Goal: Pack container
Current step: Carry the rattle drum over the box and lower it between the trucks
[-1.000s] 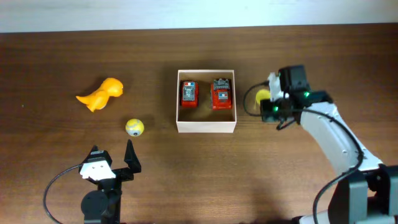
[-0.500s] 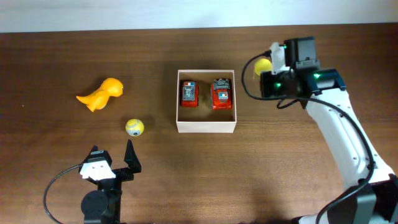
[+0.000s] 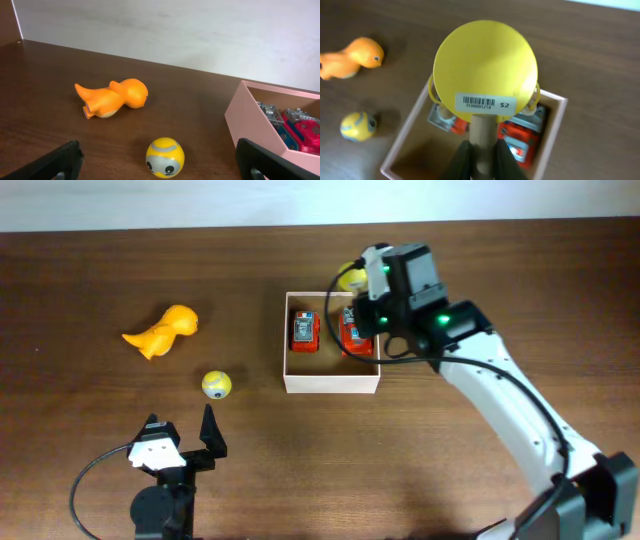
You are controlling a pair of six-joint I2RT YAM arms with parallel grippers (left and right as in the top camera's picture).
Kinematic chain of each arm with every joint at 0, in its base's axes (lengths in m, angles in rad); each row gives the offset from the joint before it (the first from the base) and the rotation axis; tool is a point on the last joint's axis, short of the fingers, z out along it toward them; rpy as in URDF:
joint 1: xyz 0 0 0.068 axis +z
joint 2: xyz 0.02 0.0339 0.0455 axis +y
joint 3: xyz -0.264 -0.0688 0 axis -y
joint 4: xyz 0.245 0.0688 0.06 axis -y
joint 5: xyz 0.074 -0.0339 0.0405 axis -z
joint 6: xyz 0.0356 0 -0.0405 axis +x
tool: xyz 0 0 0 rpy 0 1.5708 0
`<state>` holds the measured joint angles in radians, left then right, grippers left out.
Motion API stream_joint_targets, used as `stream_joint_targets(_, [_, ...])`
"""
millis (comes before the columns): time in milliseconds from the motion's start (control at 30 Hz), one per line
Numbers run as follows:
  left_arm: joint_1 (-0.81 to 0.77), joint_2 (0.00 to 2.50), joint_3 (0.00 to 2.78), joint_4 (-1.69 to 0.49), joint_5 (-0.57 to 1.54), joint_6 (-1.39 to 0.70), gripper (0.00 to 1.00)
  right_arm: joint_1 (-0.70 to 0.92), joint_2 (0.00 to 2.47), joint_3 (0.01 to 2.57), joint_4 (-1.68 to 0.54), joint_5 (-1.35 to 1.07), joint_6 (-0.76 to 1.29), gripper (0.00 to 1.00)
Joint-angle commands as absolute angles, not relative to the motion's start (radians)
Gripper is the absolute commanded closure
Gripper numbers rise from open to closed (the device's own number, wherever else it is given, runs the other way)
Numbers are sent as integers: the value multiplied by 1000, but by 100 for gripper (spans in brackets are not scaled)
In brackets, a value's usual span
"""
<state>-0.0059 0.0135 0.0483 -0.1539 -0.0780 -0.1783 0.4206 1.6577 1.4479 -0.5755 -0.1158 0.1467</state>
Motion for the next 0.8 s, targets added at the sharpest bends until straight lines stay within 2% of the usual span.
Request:
stream_joint_targets(0, [-1,5,43,-151,-74,-162,1,460,1725,1466,-529,-84,288,89])
stream_joint_targets(367, [-1,5,43,-152,-74,-162,1,484,1878,1466,-417,-66,488,89])
stream_joint_targets(767, [-1,5,43,-151,-74,-162,1,485,1933,1466,-377,-66,492,89])
